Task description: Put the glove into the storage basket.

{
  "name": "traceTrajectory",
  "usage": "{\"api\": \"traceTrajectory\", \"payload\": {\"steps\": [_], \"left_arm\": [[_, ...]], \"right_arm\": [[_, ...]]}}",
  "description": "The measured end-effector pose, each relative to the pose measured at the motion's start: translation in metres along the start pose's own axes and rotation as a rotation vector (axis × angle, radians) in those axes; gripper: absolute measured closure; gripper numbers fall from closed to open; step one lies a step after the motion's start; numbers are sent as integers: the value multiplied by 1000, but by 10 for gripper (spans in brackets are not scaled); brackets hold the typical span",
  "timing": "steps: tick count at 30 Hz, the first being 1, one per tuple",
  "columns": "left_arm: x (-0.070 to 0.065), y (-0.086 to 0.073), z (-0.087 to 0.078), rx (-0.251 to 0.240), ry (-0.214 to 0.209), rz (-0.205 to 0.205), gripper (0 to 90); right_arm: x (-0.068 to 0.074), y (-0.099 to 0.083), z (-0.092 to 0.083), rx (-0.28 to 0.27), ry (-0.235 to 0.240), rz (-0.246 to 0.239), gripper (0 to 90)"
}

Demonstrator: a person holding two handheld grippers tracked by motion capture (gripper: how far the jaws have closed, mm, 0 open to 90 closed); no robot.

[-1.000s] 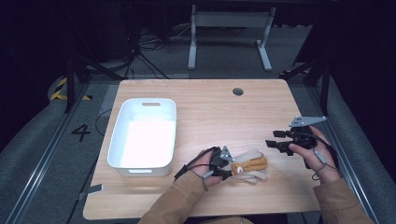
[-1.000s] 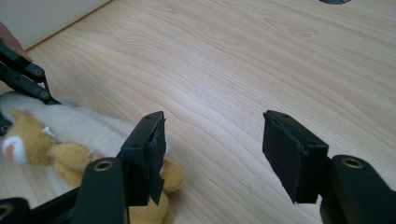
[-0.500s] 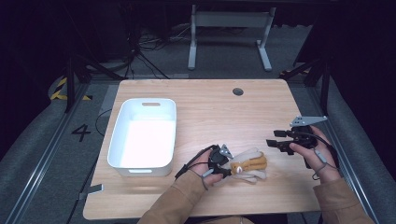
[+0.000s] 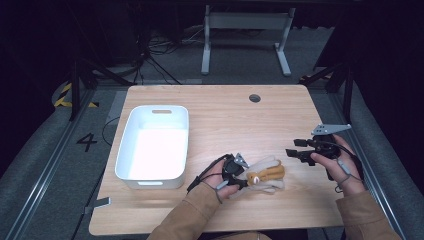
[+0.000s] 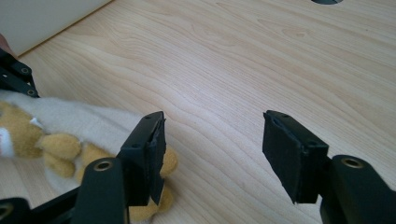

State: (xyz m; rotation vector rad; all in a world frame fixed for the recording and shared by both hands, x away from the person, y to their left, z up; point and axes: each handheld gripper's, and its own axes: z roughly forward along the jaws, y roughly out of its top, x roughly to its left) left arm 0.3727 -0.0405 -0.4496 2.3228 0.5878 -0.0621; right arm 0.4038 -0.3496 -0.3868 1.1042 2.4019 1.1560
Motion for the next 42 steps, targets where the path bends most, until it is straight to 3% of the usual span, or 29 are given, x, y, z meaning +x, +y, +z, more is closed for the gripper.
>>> {"api": "traceTrajectory", "payload": {"steps": [8,17,34,39,42], "left_arm": [[-4,10,-14,14,17,-21,755],[-6,26,-42,30,61,-39,754],[-4,28,-74,4,101,-78,753],[-3,31,-85,-5,105,-104,753],[-2,35,-93,13,120,-121,753]], "right_arm": [[-2,0,-1,-7,-2,4,400],[-7,5,-1,-22,0,10,400],[-12,20,10,-35,23,9,400],[-12,22,12,-39,21,7,400],[-12,22,13,-36,25,8,400]]}}
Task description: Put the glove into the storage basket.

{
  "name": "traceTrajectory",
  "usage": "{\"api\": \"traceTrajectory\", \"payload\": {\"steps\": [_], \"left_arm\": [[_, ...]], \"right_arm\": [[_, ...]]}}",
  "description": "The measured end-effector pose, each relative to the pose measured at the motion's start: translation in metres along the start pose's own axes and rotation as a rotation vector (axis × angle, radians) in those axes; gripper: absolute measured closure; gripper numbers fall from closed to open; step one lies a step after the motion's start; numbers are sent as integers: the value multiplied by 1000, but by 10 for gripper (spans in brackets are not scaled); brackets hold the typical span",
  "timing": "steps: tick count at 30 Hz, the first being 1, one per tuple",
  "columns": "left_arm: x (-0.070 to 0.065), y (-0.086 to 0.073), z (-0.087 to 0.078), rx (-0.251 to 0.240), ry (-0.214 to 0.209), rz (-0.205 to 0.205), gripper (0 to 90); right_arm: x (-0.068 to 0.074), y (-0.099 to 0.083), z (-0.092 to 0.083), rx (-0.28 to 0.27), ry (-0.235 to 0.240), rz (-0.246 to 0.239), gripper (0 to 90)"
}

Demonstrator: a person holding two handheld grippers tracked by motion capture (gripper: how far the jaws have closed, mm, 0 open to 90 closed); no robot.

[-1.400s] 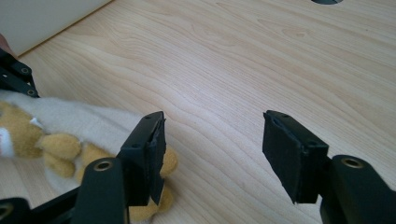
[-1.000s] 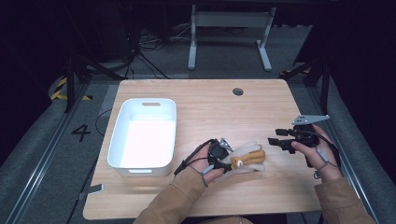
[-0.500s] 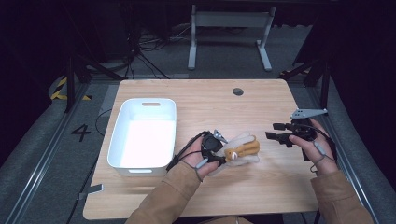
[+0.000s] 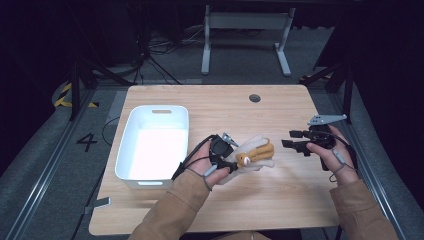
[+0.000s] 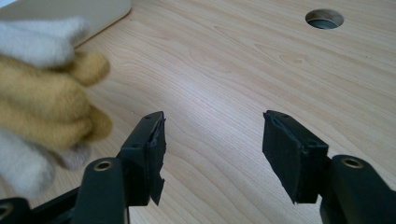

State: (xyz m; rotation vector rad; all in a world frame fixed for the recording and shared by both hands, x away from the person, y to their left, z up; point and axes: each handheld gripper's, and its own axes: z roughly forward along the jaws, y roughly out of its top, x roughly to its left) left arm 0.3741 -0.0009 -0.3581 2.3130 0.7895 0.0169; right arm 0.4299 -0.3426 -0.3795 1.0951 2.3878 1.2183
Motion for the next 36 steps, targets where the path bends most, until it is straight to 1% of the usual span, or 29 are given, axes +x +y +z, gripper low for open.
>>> {"api": "traceTrajectory", "payload": {"steps": [2,3,4,5,6,8,9,11,13,14,15,16,17,18,19,20,21,22,23,24,27,30,31,32,34,36], "left_arm": [[2,4,-7,15,22,-17,754],[2,6,-11,30,35,-32,754],[3,8,-14,31,47,-38,754],[4,10,-19,38,61,-56,754],[5,11,-21,40,72,-62,754],[9,14,-30,46,94,-87,754],[10,15,-31,44,104,-92,753],[13,17,-35,70,126,-107,753],[17,19,-40,83,145,-146,753],[17,19,-40,83,145,-146,753],[18,20,-42,89,151,-164,753],[19,20,-44,91,161,-172,753],[21,22,-48,99,184,-192,753],[21,22,-48,99,184,-192,753],[23,22,-50,96,193,-199,753],[24,23,-53,104,205,-213,753],[26,25,-58,113,232,-231,753],[26,25,-58,113,232,-231,753],[27,26,-60,115,245,-250,753],[28,27,-62,119,252,-254,753],[33,28,-69,114,283,-295,753],[36,29,-74,120,291,-332,753],[37,29,-75,121,297,-353,753],[39,30,-77,130,302,-365,753],[41,30,-80,126,308,-397,753],[43,31,-81,117,305,-425,753]], "right_arm": [[-1,-1,0,2,-2,-3,404],[-2,-1,-1,5,-6,2,406],[-3,-2,-1,5,-6,6,405],[-3,-2,-1,6,-6,7,405],[-4,-3,-2,6,-7,8,404],[-4,-4,-3,4,-7,17,404],[-4,-5,-4,2,-10,17,404],[-5,-5,-5,1,-11,20,404],[-5,-8,-7,4,-19,21,405],[-5,-8,-7,4,-19,21,405],[-5,-9,-7,6,-20,20,404],[-5,-10,-8,7,-20,26,404],[-6,-11,-9,5,-26,28,404],[-6,-11,-9,5,-26,28,404],[-6,-12,-10,6,-27,30,404],[-7,-13,-11,5,-30,33,404],[-7,-14,-13,2,-37,35,405],[-7,-14,-13,2,-37,35,405],[-8,-15,-14,0,-42,38,405],[-8,-16,-15,-1,-48,39,405],[-8,-16,-15,2,-49,40,405],[-8,-16,-14,2,-48,39,404],[-8,-16,-14,3,-46,39,405],[-8,-16,-14,3,-45,38,404],[-8,-15,-12,1,-41,36,405],[-7,-14,-11,5,-39,32,404]]}}
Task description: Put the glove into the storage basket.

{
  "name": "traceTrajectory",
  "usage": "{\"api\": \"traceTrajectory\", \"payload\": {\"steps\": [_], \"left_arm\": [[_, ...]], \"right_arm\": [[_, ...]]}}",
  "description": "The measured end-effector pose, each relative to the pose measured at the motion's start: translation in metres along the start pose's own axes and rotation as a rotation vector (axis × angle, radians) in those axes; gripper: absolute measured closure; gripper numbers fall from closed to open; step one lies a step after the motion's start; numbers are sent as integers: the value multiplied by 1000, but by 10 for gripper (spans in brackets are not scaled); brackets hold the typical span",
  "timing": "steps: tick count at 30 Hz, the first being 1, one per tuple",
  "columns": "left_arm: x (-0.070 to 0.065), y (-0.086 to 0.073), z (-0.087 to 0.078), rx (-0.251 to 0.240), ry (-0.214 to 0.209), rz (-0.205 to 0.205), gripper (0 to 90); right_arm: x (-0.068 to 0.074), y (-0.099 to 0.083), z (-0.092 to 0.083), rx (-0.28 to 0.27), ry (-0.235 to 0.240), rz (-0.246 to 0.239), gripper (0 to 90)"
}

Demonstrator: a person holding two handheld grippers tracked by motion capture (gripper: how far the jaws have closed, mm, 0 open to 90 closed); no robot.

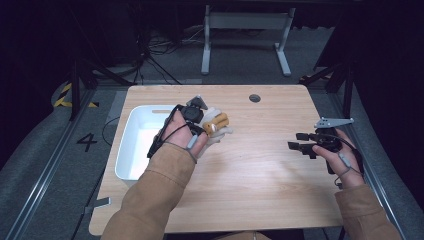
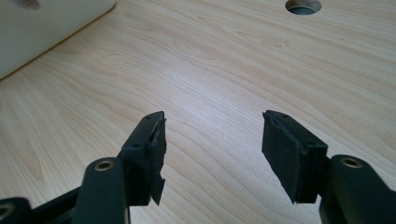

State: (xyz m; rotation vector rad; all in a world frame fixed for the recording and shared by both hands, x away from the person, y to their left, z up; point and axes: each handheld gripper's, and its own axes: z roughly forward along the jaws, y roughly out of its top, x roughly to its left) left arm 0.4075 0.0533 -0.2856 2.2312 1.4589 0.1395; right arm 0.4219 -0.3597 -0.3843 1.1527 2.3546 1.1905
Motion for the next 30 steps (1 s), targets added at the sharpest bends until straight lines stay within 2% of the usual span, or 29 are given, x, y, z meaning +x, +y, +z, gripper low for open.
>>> {"api": "traceTrajectory", "payload": {"steps": [7,16,20,21,22,25,30], "left_arm": [[6,6,-2,7,6,-60,753],[11,12,-12,-14,43,-80,753],[20,15,-17,-26,66,-105,753],[27,16,-19,-30,68,-129,753],[27,16,-19,-30,68,-129,753],[38,17,-25,-31,69,-171,753],[44,17,-28,-31,74,-189,752]], "right_arm": [[1,0,1,2,0,-1,404],[1,0,2,6,0,1,404],[1,-1,3,11,1,-6,403],[2,-1,4,12,1,-4,403],[2,-1,4,12,1,-4,403],[2,-1,4,12,3,-4,402],[-1,-1,2,6,3,4,402]]}}
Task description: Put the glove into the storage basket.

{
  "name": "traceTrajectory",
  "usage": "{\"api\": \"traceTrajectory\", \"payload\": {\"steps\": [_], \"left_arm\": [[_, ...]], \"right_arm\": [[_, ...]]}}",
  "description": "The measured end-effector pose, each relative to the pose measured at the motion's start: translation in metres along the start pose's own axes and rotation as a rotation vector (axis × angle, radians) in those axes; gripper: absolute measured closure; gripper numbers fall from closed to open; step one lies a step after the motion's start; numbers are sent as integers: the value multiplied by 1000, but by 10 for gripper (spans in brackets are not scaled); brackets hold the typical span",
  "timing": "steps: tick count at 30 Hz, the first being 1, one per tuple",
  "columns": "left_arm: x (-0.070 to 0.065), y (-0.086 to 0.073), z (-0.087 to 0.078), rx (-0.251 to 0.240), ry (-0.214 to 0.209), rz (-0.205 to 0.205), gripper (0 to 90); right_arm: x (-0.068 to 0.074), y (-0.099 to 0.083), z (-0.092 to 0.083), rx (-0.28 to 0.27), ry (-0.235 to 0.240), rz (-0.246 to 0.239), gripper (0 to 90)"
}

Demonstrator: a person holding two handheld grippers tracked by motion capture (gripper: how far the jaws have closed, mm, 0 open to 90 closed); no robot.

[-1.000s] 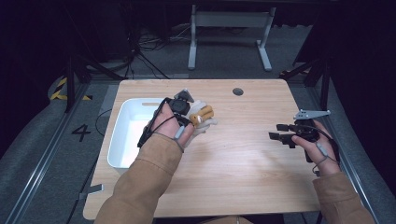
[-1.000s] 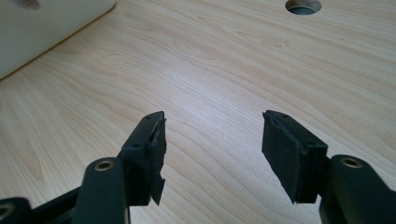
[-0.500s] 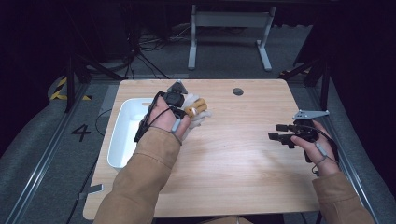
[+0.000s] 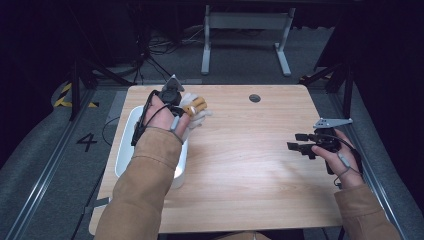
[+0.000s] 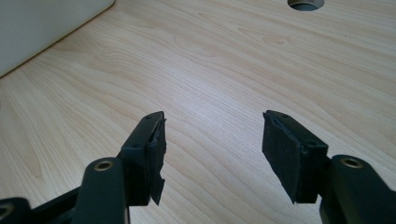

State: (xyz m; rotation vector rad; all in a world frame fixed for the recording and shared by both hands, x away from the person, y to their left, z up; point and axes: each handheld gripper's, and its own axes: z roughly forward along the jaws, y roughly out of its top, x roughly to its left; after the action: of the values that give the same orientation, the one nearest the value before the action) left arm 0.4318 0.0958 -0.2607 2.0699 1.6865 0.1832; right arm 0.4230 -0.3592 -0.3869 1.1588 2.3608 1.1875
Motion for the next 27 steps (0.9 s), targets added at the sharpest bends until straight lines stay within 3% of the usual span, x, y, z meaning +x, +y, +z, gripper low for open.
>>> {"api": "traceTrajectory", "payload": {"steps": [8,21,27], "left_arm": [[8,2,-3,5,4,-33,751],[41,0,-3,7,64,-155,749],[49,-2,-1,14,80,-182,749]], "right_arm": [[-2,0,-1,-4,4,3,403],[-2,5,3,-7,20,5,402],[1,12,9,-4,31,-16,400]]}}
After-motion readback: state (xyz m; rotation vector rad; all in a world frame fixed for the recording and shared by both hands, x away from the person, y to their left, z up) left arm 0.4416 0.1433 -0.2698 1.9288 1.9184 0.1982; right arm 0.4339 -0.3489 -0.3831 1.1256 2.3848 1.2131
